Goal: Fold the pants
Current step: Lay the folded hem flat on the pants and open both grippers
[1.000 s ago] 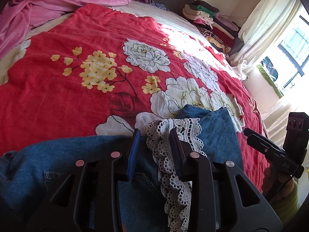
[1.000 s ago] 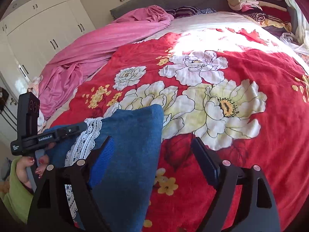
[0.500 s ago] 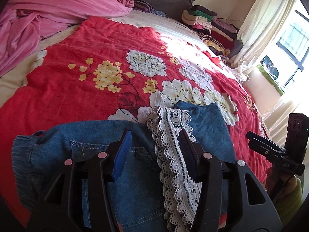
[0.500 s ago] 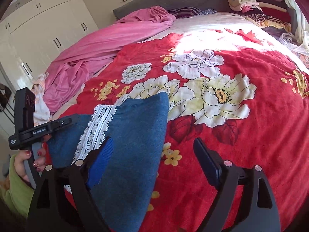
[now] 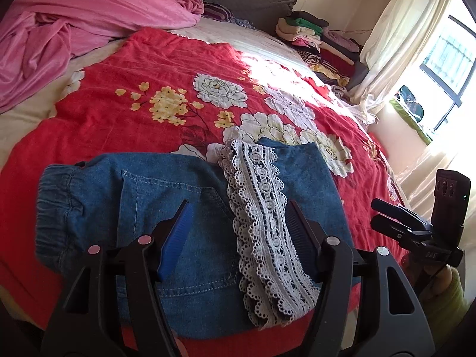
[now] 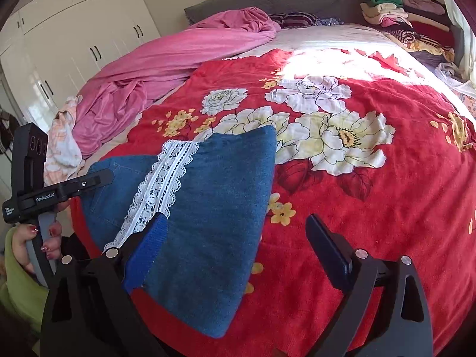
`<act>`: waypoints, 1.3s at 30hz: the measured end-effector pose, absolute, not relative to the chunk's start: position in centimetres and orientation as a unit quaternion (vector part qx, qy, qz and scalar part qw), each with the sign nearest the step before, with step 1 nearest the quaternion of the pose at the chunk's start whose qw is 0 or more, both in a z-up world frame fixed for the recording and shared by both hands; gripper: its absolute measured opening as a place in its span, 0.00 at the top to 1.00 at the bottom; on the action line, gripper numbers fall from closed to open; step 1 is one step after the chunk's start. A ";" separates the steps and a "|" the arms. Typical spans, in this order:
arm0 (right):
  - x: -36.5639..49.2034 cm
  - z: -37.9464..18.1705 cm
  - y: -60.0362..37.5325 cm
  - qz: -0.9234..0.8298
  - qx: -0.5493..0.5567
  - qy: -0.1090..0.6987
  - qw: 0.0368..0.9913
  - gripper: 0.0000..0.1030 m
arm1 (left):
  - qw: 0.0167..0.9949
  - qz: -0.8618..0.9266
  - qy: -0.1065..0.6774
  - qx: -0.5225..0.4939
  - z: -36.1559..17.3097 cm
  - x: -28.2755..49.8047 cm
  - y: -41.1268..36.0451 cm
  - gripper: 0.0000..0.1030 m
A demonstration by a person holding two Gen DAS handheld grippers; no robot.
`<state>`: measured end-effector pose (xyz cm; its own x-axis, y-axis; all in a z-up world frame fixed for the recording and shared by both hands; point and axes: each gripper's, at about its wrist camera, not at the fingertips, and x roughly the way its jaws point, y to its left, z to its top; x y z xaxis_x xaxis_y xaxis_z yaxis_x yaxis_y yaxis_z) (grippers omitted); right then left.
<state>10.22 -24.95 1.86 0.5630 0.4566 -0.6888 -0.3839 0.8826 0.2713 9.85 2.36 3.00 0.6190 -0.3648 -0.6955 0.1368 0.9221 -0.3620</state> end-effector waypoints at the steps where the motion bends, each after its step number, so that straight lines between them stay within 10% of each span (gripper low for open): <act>1: 9.9 1.7 -24.9 0.240 0.042 0.406 0.881 0.10 | 0.888 -0.142 0.414 -0.140 2.9 9.4 2.4 0.45; 16: 7.5 -2.5 -23.5 0.256 0.024 0.448 0.856 0.10 | 0.846 -0.179 0.485 -0.131 -1.3 5.5 -1.0 0.46; 19: 7.2 -2.8 -23.3 0.264 0.025 0.450 0.853 0.10 | 0.839 -0.179 0.491 -0.151 -2.2 5.9 -1.2 0.77; 23: 6.9 -2.8 -23.1 0.265 0.015 0.448 0.854 0.10 | 0.842 -0.178 0.489 -0.141 -2.1 5.4 -1.1 0.85; 39: 6.4 -3.5 -19.0 0.261 -0.109 0.423 0.861 0.16 | 0.846 -0.169 0.494 -0.107 -2.2 4.7 -1.3 0.76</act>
<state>6.42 -18.98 -3.53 0.5059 0.3577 -0.7850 -0.5420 0.8397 0.0333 4.66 -1.34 -2.20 0.4559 -0.3916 -0.7993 0.1799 0.9200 -0.3481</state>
